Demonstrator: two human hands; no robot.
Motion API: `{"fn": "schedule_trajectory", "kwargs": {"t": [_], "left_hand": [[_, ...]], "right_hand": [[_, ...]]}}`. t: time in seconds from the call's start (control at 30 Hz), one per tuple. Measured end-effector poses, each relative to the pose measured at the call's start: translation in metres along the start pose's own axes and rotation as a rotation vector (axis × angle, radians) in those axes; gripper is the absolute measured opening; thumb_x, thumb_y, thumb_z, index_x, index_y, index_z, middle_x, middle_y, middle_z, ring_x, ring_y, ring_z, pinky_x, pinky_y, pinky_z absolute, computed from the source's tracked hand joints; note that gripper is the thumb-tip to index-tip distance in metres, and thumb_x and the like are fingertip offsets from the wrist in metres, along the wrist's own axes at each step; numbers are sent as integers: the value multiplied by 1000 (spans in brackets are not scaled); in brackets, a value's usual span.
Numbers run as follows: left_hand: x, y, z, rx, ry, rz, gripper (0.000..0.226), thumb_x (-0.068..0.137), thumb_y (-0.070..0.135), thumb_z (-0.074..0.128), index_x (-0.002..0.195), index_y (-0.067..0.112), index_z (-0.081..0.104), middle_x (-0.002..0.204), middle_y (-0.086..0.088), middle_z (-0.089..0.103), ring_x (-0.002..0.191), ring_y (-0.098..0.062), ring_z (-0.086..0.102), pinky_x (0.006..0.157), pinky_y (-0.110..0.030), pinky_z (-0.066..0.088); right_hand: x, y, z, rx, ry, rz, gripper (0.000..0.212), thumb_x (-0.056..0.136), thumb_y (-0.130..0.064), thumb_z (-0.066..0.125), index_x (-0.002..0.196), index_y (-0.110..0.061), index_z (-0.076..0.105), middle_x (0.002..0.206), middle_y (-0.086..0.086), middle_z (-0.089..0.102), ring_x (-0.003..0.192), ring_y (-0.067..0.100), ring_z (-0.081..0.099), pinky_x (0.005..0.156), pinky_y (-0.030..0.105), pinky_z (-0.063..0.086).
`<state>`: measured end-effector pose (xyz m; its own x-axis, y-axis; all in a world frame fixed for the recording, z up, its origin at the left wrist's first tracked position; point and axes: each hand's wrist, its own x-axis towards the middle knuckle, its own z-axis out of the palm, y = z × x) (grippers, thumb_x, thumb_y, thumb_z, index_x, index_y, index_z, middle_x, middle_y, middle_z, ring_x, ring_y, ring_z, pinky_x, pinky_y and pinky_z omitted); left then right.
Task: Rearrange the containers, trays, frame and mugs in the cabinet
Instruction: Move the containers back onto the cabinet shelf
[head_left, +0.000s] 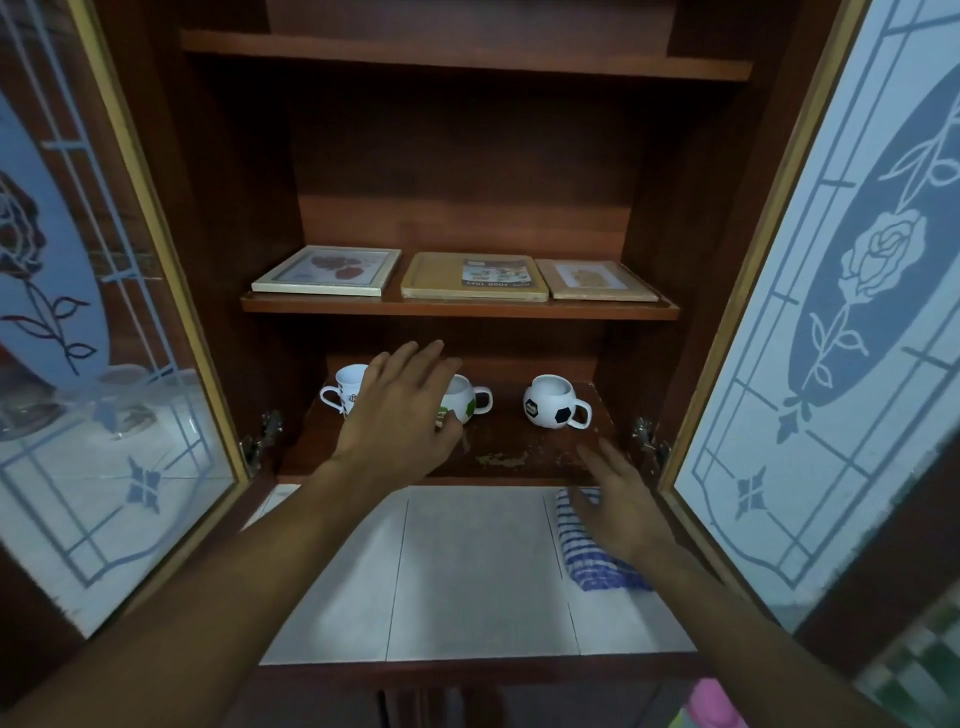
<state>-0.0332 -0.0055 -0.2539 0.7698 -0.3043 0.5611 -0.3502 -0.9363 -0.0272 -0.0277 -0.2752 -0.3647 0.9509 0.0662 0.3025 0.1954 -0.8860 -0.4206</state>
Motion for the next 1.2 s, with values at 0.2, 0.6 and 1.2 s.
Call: {"fn": "schedule_trajectory", "kwargs": {"t": [0.2, 0.6, 1.2], "left_hand": [[-9, 0, -9, -67, -3, -4, 58, 80, 37, 52, 133, 14, 55, 142, -14, 50, 131, -36, 44, 108, -53, 32], [-27, -3, -24, -60, 13, 20, 61, 77, 39, 51, 133, 16, 55, 144, -13, 47, 136, -38, 36, 110, -60, 23], [-117, -2, -64, -133, -1, -109, 63, 80, 33, 54, 137, 8, 50, 146, -17, 43, 137, -40, 36, 108, -57, 31]], "right_hand": [[1, -65, -38, -88, 7, -54, 70, 94, -36, 59, 153, -19, 26, 162, 6, 16, 145, 28, 24, 116, 40, 30], [-17, -134, -71, -303, -10, -103, 83, 95, -50, 50, 156, -30, -2, 164, 2, -8, 151, 25, -3, 120, 45, 1], [-83, -180, -69, -184, -38, -313, 77, 96, -40, 54, 156, -16, 13, 164, 7, 2, 151, 27, 5, 121, 40, 12]]}}
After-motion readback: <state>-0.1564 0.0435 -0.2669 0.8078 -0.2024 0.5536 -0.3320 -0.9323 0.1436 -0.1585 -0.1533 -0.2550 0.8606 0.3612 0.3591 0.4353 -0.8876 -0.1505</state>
